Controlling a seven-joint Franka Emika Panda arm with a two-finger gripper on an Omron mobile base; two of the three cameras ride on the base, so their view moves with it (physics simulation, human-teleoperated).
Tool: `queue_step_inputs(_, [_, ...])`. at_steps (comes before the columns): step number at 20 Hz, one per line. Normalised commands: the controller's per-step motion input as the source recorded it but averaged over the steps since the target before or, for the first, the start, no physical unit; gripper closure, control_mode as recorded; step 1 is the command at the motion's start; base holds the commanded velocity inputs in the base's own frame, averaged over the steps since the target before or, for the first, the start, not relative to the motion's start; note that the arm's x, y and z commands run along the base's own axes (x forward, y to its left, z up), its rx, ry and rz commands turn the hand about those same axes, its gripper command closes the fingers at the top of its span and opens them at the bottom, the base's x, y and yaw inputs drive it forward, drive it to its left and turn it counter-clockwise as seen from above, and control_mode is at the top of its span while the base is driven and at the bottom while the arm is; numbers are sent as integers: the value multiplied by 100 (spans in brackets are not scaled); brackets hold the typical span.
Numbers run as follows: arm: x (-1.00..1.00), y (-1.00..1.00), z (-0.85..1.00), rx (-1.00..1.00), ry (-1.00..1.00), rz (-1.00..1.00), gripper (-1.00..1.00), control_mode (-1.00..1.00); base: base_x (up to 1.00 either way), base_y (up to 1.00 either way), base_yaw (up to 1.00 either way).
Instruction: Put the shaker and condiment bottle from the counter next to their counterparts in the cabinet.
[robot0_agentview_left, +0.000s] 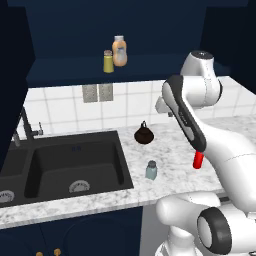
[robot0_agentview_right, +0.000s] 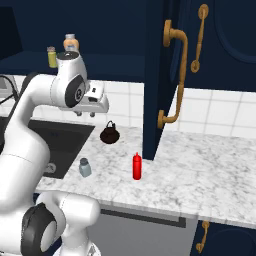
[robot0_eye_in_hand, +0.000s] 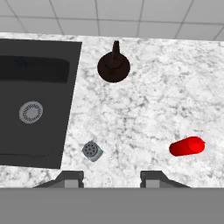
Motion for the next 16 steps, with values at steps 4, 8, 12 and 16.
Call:
queue_step_inputs(4, [0,-29,0,1,-5,4,-100,-100,0,0,0])
queue_step_inputs(8, [0,-53,0,8,-11,17,-100,-100,0,0,0])
queue_step_inputs(12, [0,-32,-3,4,-9,26,-100,-100,0,0,0])
queue_step_inputs(16, [0,-17,-30,-2,-22,25,-100,-100,0,0,0])
